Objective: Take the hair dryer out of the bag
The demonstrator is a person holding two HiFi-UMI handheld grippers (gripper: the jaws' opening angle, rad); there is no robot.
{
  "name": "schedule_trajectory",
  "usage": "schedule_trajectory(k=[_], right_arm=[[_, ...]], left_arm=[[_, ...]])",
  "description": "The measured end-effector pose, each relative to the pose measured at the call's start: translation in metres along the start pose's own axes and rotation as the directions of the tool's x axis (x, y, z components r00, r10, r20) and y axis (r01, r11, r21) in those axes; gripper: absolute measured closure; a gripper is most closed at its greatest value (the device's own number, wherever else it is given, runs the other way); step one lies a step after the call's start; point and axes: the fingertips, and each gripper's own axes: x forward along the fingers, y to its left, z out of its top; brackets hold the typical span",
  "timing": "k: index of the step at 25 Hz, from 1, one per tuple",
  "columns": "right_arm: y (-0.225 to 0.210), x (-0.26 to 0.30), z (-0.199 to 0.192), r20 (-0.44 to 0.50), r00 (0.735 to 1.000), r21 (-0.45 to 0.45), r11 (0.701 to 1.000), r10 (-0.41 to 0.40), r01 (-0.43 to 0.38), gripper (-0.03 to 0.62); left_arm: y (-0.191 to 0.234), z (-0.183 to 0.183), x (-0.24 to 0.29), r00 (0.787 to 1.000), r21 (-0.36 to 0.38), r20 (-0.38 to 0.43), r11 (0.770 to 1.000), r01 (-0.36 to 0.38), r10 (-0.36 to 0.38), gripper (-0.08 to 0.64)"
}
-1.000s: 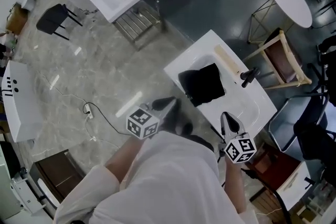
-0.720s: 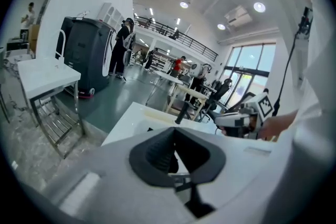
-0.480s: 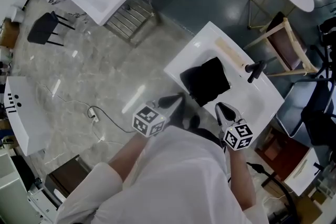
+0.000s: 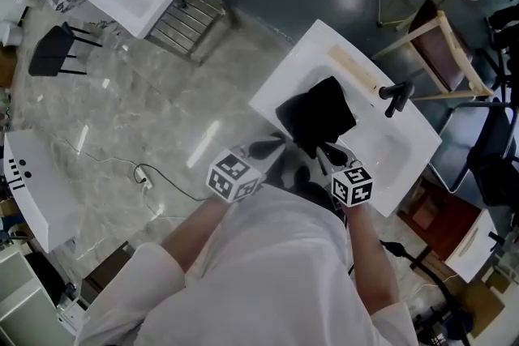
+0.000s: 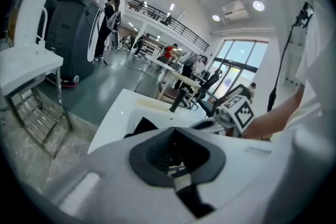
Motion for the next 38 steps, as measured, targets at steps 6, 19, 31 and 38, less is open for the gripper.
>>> schedule_trajectory(k=[6, 19, 31, 38], right_arm=[[-0.009, 0.031, -0.012, -0.071, 0.997, 0.032, 0.999, -0.023, 0.025, 0.498], [-0.025, 0.061, -0.029, -0.177, 0.981, 0.071, 0.993, -0.081, 0.094, 0.552], [-0.039, 0.048, -0.001, -0.145, 0.989, 0.073, 0.996, -0.041, 0.052, 0.575], [-0.046, 0.049, 0.017, -0.127, 0.992, 0.079, 0.997, -0.014, 0.024, 0.575]], left_arm=[[0.008, -0.002, 0.005, 0.998, 0.01, -0.032, 0.998, 0.059, -0.058, 0.56], [0.041, -0.002, 0.01, 0.991, 0.013, -0.077, 0.993, 0.114, -0.112, 0.56], [0.025, -0.004, 0.053, 0.978, 0.063, -0.174, 0.989, 0.131, -0.118, 0.56], [0.024, -0.025, 0.092, 0.957, 0.129, -0.272, 0.982, 0.136, -0.097, 0.515]])
